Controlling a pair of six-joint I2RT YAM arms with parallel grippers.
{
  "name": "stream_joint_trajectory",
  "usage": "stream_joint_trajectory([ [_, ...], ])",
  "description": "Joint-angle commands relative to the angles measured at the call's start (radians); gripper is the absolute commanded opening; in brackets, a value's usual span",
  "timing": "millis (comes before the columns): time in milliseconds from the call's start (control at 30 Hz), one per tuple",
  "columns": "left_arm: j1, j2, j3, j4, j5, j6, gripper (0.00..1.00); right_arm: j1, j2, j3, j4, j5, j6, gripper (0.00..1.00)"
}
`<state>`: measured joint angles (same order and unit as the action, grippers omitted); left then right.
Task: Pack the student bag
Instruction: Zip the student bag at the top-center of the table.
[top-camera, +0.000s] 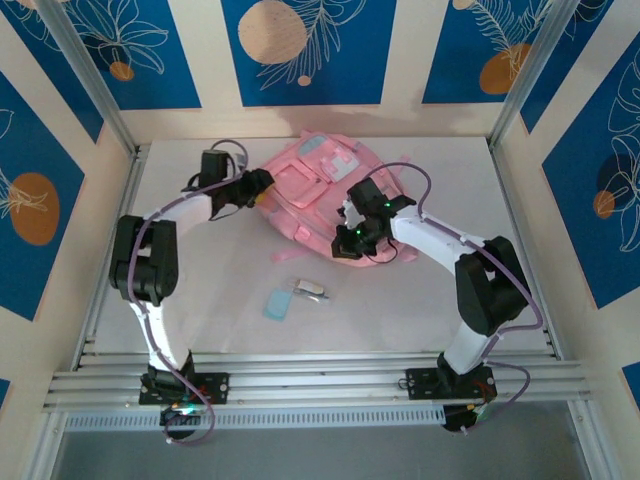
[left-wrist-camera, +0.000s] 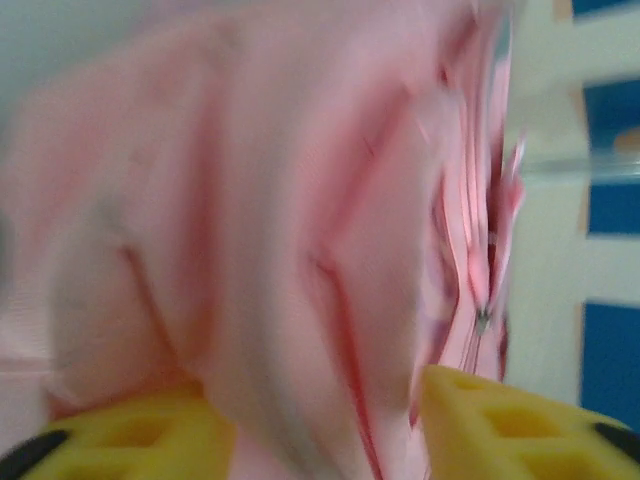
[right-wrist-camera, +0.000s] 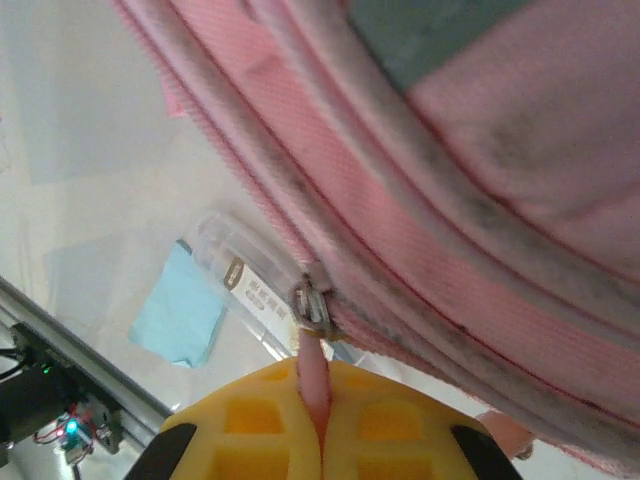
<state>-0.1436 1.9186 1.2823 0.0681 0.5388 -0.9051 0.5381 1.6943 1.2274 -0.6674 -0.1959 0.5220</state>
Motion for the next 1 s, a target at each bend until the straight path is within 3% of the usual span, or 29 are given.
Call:
stream_joint_trajectory([
  [0,0.03,-0.118,-0.119,0.14,-0.074,-0.067,0.65,0.027,0.013,0.057,-0.137,-0.087,0.069,0.0],
  [200,-0.061,-0.335,-0.378,0.241,-0.095,-0.198,0.67,0.062,0.086,0.241,-0.136,-0.128,0.099,0.0],
  [400,-0.189,-0.465,-0.5,0.254,-0.231,-0.255,0.7,0.113,0.148,0.296,-0.133,-0.174,0.13,0.0],
  [667,-0.303,-0.363,-0.519,0.31,-0.366,-0.304,0.68,0.162,0.143,0.277,-0.091,-0.213,0.21,0.0],
  [800,-0.325,-0.261,-0.512,0.397,-0.367,-0.356,0.63,0.168,0.119,0.241,-0.07,-0.214,0.241,0.0],
  [867,-0.334,-0.216,-0.493,0.43,-0.373,-0.359,0.54,0.17,0.116,0.227,-0.07,-0.216,0.249,0.0],
  [900,-0.336,-0.199,-0.485,0.443,-0.376,-0.358,0.45,0.172,0.117,0.223,-0.072,-0.217,0.25,0.0],
  [967,-0.335,-0.164,-0.465,0.474,-0.379,-0.356,0.1,0.173,0.123,0.222,-0.101,-0.214,0.24,0.0],
])
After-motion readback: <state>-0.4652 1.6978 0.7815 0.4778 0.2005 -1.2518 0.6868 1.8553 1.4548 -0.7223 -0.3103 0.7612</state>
